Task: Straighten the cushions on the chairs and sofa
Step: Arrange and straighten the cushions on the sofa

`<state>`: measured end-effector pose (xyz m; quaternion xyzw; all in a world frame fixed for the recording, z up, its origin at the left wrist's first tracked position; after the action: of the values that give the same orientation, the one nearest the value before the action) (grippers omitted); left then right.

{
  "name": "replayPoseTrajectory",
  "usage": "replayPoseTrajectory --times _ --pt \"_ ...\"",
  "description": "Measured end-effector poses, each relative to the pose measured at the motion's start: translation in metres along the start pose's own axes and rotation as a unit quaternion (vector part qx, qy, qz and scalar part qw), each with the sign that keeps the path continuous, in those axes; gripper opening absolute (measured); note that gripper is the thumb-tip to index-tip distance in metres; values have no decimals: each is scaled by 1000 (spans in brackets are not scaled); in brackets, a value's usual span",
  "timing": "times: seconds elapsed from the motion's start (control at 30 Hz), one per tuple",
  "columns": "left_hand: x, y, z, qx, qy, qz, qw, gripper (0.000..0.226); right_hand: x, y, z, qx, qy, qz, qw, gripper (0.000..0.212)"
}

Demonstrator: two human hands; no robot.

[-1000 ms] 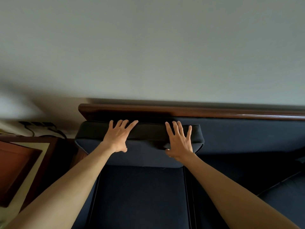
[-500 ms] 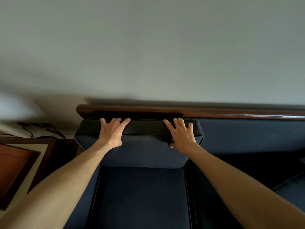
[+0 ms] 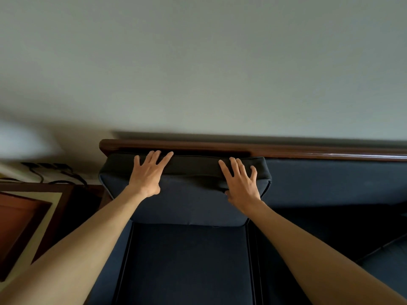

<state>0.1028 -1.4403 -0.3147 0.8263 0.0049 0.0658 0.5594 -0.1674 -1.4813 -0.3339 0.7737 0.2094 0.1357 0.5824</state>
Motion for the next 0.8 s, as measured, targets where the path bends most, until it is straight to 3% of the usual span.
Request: replayPoseTrajectory --times 0.17,0.53,0.67,0.8 --pt "-2 -22 -10 -70 23 -4 997 129 -1 -8 3 9 -2 -9 1000 112" --pt "-4 -13 1 -4 39 -24 999 129 -4 1 13 76 10 6 997 111" --pt "-13 -1 -13 2 42 -42 998 109 -7 20 4 133 35 22 990 112" --pt "-43 21 -36 -11 28 -105 994 82 -15 42 -17 141 51 54 987 91"
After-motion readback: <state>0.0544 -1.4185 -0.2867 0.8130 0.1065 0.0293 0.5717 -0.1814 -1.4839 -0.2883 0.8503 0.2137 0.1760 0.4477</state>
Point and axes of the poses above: each hand's wrist, its own z-axis towards the middle knuckle, its own y-axis out of the back of the hand, x = y × z, the point moved 3 cm from there along z, towards the middle knuckle, and after that the axes turned 5 degrees about x, right-handed, at the moved point
